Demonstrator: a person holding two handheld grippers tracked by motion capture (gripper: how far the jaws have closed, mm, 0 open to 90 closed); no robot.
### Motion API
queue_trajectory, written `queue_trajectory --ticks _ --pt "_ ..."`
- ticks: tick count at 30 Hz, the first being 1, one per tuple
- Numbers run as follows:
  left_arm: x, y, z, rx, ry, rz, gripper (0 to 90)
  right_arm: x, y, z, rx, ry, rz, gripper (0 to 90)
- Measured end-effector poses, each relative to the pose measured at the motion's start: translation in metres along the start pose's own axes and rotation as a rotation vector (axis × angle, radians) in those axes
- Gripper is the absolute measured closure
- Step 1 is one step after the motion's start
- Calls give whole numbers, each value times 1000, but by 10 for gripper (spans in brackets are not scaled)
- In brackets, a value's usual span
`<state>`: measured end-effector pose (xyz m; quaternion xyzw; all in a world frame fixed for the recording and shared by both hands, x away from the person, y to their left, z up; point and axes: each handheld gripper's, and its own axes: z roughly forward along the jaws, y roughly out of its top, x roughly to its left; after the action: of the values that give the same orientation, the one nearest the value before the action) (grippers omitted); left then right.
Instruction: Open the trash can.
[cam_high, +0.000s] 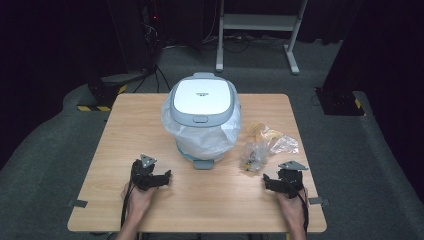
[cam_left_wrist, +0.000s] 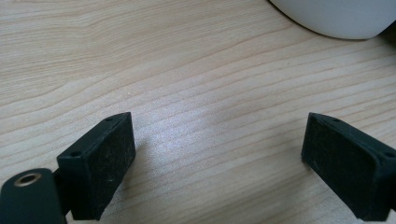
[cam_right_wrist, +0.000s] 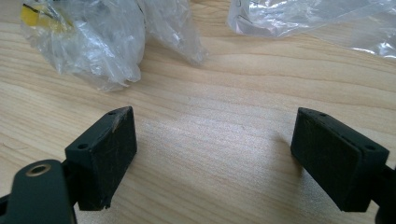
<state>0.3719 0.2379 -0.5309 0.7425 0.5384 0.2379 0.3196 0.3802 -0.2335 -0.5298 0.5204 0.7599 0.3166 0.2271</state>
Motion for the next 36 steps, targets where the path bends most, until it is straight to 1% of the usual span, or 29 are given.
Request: queue_trajectory --ticks 2,5,8,12,14,15,19,23,31,36 --pt "0 0 0 -2 -1 -1 110 0 0 0 0 0 0 143" --pt "0 0 -1 -11 4 1 158 0 0 0 0 -1 1 144" --pt "0 0 -1 -11 2 3 163 0 0 0 0 -2 2 144" --pt "0 0 -1 -13 -6 0 158 0 0 0 0 -2 2 144" --pt "0 0 -1 -16 -20 -13 157 1 0 0 1 -2 7 145" --pt "-1 1 -1 -16 -33 -18 155 1 0 0 1 -3 7 145" --pt "-3 1 -1 -18 -47 -19 152 0 0 0 0 -3 4 145" --pt "-6 2 0 -19 -55 -18 151 1 0 0 0 -3 8 146" --pt "-12 5 0 -33 -47 1 149 1 0 0 0 -4 9 147" --pt "-16 10 -1 -48 -61 2 147 0 0 0 0 -4 8 148"
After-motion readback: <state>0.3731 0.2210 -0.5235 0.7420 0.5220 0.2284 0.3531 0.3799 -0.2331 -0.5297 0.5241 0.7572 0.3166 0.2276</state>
